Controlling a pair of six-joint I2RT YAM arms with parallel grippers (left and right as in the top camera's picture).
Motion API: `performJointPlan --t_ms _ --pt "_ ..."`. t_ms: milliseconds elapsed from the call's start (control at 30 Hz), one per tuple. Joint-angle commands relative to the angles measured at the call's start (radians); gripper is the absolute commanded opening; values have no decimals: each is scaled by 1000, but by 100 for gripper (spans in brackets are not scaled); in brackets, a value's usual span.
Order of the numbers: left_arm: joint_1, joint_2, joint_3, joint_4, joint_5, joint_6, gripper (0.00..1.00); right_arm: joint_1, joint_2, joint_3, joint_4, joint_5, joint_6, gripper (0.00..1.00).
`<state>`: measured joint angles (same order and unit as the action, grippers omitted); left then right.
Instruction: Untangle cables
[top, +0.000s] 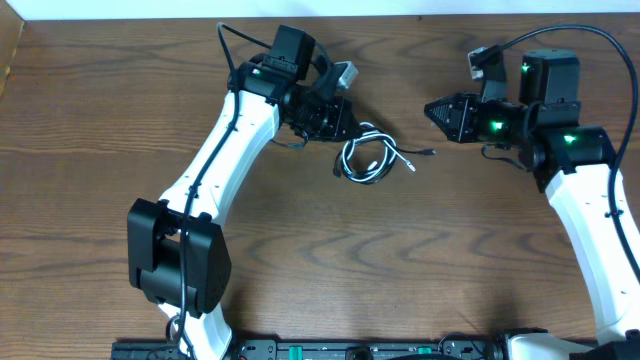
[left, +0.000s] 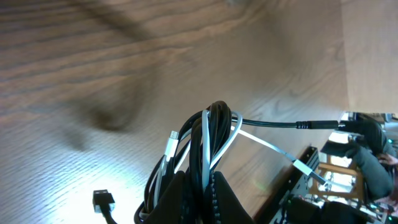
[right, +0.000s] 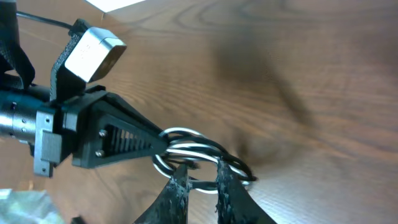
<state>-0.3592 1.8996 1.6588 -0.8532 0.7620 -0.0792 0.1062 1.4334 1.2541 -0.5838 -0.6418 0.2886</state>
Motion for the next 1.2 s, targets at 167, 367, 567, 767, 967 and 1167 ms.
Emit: performJointPlan --t_ms 167,367,567,767,967,1167 --pt "-43 -7 -13 55 44 -97 8 119 95 6 -3 48 177 13" --pt "-43 -7 -13 85 29 -161 8 165 179 6 -3 67 278 10" --pt "-43 -7 -13 105 30 -187 7 196 241 6 -2 76 311 10" --pt "-48 -7 -13 112 41 -207 7 207 301 6 28 97 370 9" --pt "-49 -7 -13 123 60 -234 7 192 309 6 68 99 380 10" --pt "-16 -7 -13 268 325 -288 8 187 323 6 25 221 381 11"
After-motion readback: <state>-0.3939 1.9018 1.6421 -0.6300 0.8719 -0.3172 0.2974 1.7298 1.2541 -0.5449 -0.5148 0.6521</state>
